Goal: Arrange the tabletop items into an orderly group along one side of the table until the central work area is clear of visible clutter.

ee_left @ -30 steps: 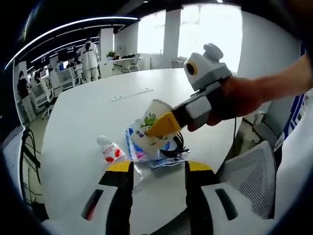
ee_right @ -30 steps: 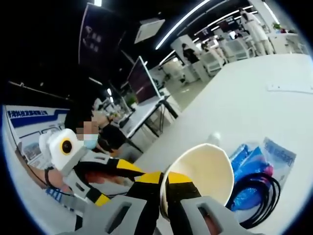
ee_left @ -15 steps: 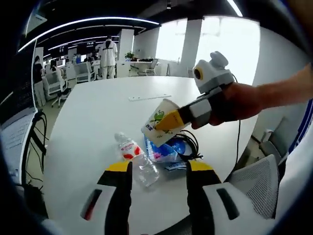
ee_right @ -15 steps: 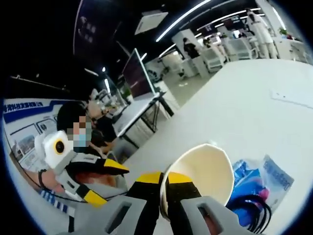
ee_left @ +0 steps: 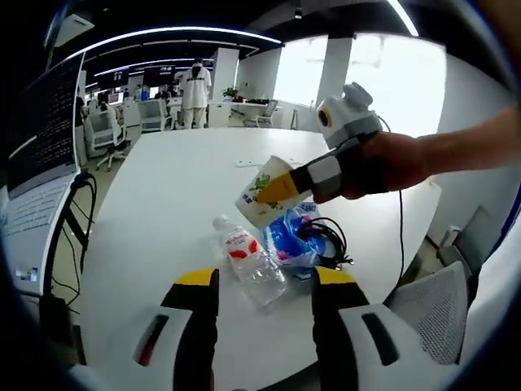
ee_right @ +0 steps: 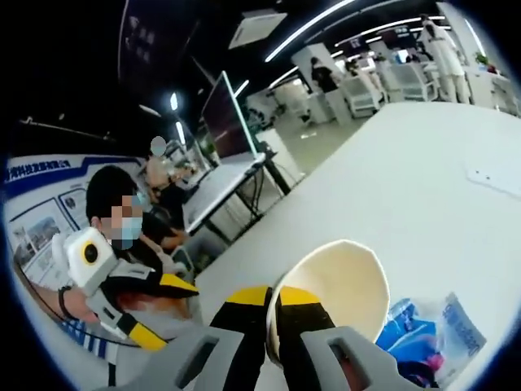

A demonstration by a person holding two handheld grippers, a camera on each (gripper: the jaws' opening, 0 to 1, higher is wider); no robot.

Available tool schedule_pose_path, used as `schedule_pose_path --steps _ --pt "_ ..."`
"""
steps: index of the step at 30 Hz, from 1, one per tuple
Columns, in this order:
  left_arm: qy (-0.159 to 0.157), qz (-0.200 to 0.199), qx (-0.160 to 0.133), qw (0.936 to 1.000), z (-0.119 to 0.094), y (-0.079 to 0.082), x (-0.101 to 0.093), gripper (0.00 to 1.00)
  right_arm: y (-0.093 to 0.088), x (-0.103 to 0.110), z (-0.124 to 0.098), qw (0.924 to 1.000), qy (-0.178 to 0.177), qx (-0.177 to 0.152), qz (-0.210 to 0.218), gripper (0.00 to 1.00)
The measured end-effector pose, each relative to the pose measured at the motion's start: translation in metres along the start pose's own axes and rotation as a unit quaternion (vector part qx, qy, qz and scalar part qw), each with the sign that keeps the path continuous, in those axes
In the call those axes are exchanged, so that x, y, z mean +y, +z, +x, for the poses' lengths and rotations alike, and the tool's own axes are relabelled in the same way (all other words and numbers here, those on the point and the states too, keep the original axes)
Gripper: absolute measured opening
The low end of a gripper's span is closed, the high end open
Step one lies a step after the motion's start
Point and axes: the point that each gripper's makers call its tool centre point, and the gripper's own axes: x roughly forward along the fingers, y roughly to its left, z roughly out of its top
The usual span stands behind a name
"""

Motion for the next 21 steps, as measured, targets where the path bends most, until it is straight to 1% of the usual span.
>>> schedule_pose_path --steps 4,10,16,21 --pt "0.004 -0.007 -0.005 1.0 -0.002 -0.001 0.002 0.44 0.009 -0.006 0.009 0.9998 -0.008 0.008 -0.014 0.0" --pt "0.008 -0.014 -0.001 0.9999 -0.005 -0.008 0.006 0.44 0.023 -0.018 0.024 0.9995 -0.02 0.012 -0.022 0.0" --pt "0.013 -0.021 -0.002 0.9997 -0.008 -0.01 0.011 0.44 0.029 -0.04 0.041 0.9977 -0.047 0.036 -0.034 0.0" --pt "0.016 -0.03 -0.003 0.9994 -0.008 -0.012 0.015 0.44 0.035 -0.061 0.05 0.9953 -0.076 0.047 -0.037 0.0"
